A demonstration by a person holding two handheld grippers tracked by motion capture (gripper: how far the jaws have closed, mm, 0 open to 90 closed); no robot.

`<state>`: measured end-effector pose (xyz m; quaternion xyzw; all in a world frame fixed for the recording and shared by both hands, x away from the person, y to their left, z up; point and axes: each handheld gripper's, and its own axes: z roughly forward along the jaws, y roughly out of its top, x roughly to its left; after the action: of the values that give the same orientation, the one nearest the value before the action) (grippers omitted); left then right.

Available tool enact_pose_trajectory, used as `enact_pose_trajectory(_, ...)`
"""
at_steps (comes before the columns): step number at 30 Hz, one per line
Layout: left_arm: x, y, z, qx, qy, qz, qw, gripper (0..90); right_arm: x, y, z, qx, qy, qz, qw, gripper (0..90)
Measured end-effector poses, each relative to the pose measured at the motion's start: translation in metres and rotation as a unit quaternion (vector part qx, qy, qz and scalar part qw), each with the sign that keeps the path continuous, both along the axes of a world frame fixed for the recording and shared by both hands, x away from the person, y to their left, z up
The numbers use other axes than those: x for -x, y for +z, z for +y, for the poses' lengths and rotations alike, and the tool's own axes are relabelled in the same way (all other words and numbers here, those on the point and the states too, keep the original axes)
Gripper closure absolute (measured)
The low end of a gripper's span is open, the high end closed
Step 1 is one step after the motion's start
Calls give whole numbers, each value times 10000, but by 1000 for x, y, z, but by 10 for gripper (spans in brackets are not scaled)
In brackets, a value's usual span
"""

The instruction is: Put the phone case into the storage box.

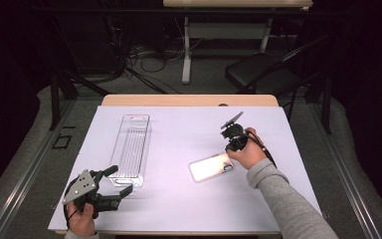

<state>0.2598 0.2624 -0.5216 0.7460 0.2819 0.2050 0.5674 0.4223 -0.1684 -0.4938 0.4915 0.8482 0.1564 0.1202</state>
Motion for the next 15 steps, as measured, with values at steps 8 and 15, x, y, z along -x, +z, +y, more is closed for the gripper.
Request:
enact_pose_trajectory(8, 0, 0, 0, -8, -15, 6, 10000, 155, -2, -13, -3, 41, -276, 199, 9994, 799)
enact_pose_trajectory(15, -1, 0, 0, -16, -28, 15, 10000, 155, -3, -15, -1, 123, -330, 405, 9986, 796)
